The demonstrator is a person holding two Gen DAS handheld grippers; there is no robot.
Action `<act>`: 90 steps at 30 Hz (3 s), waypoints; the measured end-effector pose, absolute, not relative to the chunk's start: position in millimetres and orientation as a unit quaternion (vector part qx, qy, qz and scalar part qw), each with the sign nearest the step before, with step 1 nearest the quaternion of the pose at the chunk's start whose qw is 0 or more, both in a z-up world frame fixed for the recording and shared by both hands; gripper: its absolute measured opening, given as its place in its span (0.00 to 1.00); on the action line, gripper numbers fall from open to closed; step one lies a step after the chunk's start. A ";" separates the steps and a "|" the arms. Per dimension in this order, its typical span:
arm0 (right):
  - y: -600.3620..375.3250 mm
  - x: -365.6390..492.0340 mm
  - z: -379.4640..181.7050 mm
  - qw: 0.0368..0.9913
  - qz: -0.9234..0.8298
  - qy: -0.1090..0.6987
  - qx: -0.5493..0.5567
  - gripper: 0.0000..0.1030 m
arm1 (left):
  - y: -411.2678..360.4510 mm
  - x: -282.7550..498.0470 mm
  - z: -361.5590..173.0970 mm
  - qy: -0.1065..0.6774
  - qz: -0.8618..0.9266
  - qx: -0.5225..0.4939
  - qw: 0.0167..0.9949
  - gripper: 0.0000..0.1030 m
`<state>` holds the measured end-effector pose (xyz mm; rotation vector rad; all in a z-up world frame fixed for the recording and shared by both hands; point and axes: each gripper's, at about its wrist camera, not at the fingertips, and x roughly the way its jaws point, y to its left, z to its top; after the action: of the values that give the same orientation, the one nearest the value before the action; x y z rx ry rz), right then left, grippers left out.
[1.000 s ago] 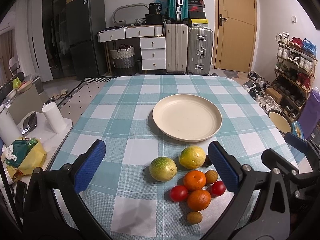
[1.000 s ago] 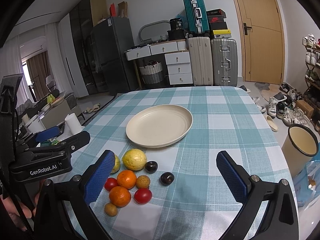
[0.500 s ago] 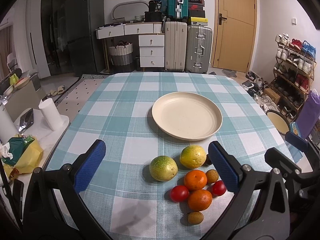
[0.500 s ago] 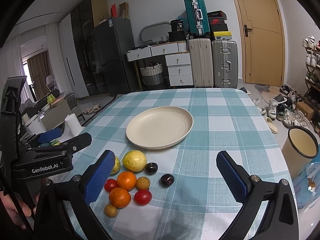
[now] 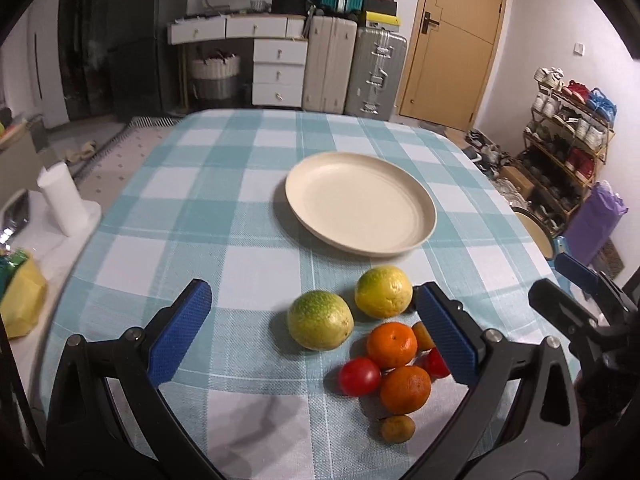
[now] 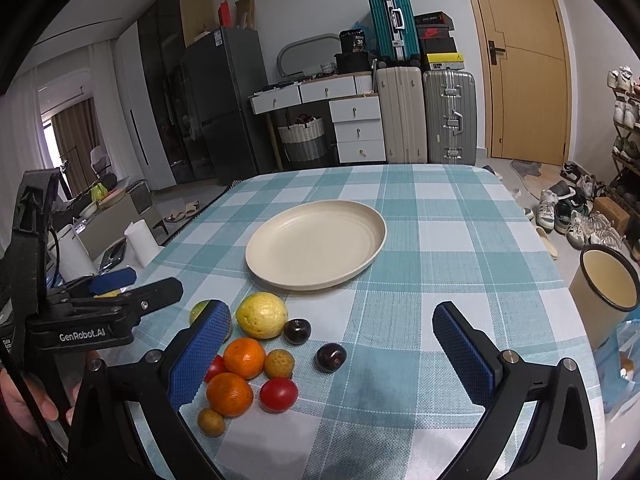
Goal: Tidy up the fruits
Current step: 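Grasp the green citrus with the left tool while the right tool grasps the yellow lemon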
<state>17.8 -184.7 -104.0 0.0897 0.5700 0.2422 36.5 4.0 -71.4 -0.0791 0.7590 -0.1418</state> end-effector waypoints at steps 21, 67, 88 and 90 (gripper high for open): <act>-181.6 48.1 -130.2 0.941 0.122 0.313 0.048 1.00 | 53.9 91.2 -132.7 0.464 -0.113 -0.139 0.868 0.71; -154.8 63.1 -126.6 0.929 0.169 0.328 0.023 1.00 | 67.9 95.1 -153.4 0.472 -0.174 -0.197 0.841 0.45; -131.0 83.5 -128.6 0.907 0.238 0.347 -0.007 1.00 | 89.8 81.4 -108.1 0.407 -0.158 -0.175 0.882 0.45; -125.8 89.0 -131.3 0.904 0.242 0.352 -0.015 1.00 | 93.9 79.6 -103.6 0.403 -0.156 -0.174 0.885 0.45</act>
<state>89.0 -125.8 -131.3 -0.0312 0.7285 0.4993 79.6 93.9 -103.6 -0.3611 0.8390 -0.3240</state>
